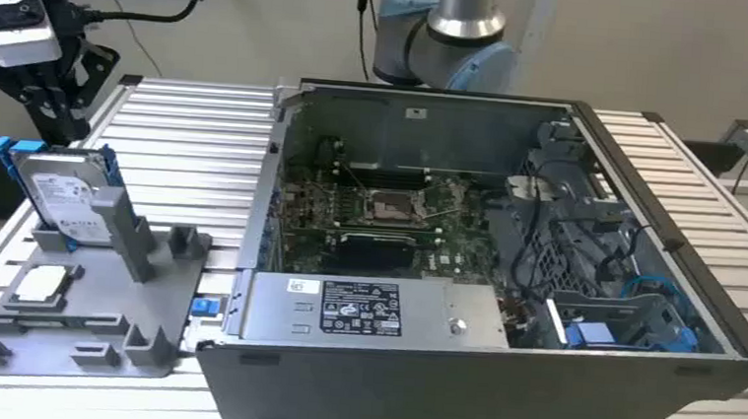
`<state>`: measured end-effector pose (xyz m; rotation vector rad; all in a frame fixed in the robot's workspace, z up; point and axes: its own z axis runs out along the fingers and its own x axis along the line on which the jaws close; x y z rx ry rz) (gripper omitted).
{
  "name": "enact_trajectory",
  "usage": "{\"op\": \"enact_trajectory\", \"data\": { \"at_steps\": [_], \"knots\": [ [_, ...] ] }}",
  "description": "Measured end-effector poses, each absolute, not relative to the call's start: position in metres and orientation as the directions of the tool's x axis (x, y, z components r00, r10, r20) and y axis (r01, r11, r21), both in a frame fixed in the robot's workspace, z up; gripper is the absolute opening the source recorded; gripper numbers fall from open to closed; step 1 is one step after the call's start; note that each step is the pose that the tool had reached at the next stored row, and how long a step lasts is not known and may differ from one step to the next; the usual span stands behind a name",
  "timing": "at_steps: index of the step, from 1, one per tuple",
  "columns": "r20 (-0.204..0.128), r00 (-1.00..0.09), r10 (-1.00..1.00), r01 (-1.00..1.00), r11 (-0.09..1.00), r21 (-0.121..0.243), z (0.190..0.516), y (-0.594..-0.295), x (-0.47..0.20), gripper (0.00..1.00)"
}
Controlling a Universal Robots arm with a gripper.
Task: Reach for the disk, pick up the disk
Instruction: 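Reach for the disk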
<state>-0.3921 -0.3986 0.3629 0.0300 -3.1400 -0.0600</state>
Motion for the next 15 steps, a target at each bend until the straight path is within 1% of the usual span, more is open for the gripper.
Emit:
{"op": "enact_trajectory", "data": {
  "at_steps": [15],
  "knots": [
    [0.001, -1.0, -0.019, -0.019, 0.999, 0.038, 0.3629, -0.3968, -0.3926, 0.0]
  ]
}}
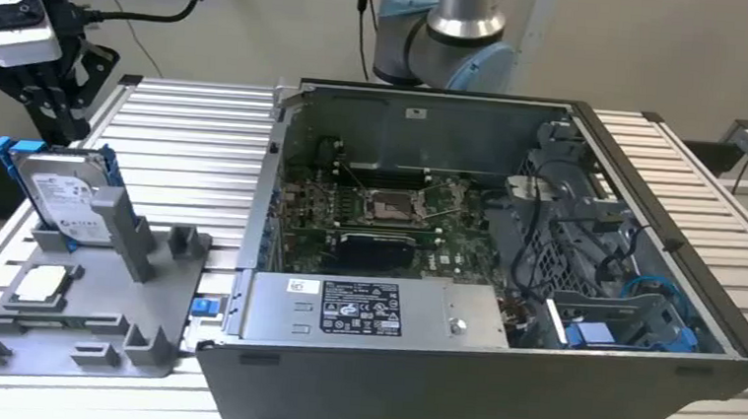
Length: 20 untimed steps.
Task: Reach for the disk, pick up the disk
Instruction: 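Reach for the disk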
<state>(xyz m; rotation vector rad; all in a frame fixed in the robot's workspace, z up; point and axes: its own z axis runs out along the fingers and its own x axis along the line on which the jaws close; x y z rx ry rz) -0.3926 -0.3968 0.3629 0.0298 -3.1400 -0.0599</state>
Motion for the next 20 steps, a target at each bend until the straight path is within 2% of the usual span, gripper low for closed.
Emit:
{"op": "enact_trajectory", "data": {
  "at_steps": [20],
  "knots": [
    [0.001, -1.0, -0.019, -0.019, 0.999, 0.038, 0.361, -0.389, -0.456, 0.0]
  ]
}}
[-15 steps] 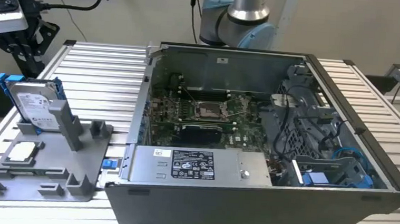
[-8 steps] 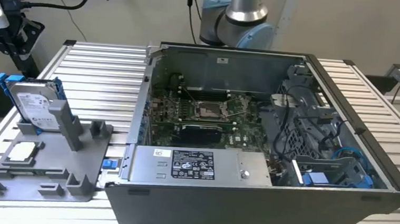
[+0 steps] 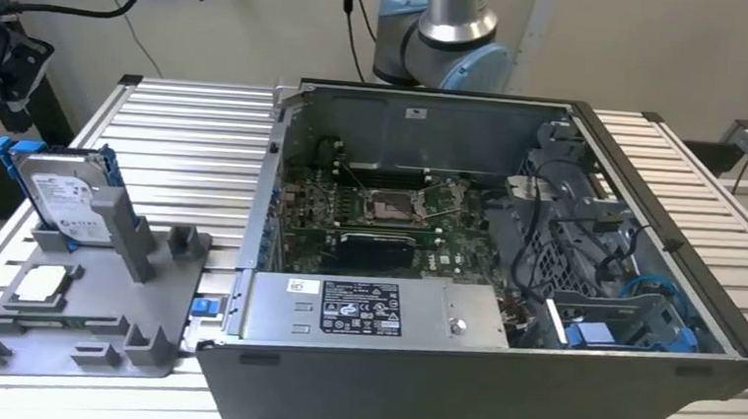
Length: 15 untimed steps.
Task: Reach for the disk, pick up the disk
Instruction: 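Reach for the disk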
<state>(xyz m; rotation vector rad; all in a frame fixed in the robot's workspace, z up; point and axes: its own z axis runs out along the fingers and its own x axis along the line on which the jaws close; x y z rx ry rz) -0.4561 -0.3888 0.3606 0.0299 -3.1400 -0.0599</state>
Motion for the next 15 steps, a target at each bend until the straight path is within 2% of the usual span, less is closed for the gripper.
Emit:
{"op": "enact_trajectory", "data": {
  "at_steps": [15],
  "knots": [
    [0.001, -0.999, -0.043, -0.043, 0.998, 0.038, 0.3607, -0.3887, -0.4564, 0.0]
  ]
}}
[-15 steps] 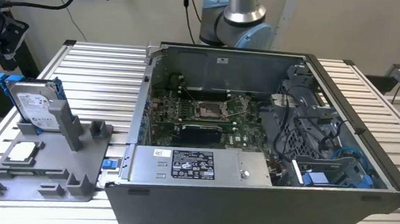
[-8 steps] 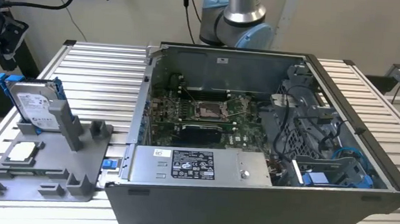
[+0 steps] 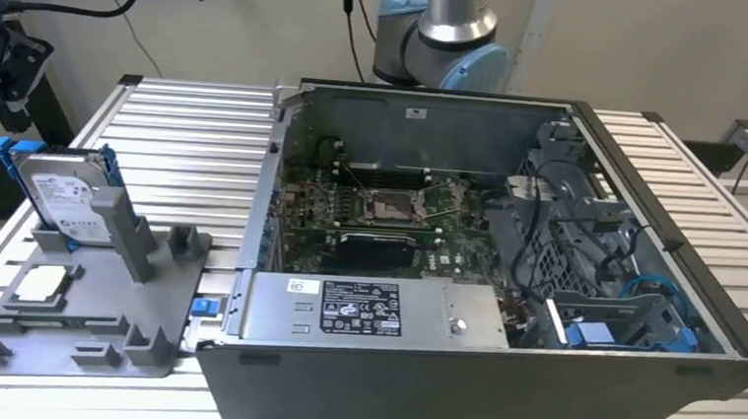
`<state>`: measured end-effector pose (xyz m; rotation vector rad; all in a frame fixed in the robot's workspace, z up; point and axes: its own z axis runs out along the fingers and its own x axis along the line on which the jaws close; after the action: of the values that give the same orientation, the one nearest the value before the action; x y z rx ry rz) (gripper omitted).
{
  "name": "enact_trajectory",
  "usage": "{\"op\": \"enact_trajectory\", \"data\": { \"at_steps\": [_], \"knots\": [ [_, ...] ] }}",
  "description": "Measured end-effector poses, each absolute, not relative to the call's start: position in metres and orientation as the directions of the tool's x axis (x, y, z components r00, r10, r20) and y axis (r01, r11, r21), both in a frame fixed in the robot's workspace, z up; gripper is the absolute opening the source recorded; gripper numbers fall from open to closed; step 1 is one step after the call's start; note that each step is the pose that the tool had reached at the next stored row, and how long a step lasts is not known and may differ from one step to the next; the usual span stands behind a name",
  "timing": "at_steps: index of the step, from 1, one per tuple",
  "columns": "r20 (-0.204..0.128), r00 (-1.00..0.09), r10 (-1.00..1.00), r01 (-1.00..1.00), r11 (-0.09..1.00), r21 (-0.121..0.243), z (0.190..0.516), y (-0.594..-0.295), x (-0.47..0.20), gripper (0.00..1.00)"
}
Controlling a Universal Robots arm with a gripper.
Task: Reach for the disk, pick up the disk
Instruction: 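Pick up the disk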
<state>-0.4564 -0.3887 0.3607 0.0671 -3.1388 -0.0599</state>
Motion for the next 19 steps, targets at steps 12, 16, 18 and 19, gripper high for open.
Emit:
{"op": "enact_trajectory", "data": {
  "at_steps": [12, 16, 18, 19],
  "knots": [
    [0.001, -0.974, -0.227, -0.226, 0.973, 0.038, 0.3606, -0.3887, -0.4569, 0.0],
    [0.001, -0.956, -0.293, -0.293, 0.955, 0.038, 0.3606, -0.3887, -0.4569, 0.0],
    [0.0, -0.945, -0.327, -0.327, 0.944, 0.038, 0.3606, -0.3887, -0.4569, 0.0],
    [0.0, -0.939, -0.344, -0.344, 0.938, 0.038, 0.3606, -0.3887, -0.4568, 0.0]
  ]
}}
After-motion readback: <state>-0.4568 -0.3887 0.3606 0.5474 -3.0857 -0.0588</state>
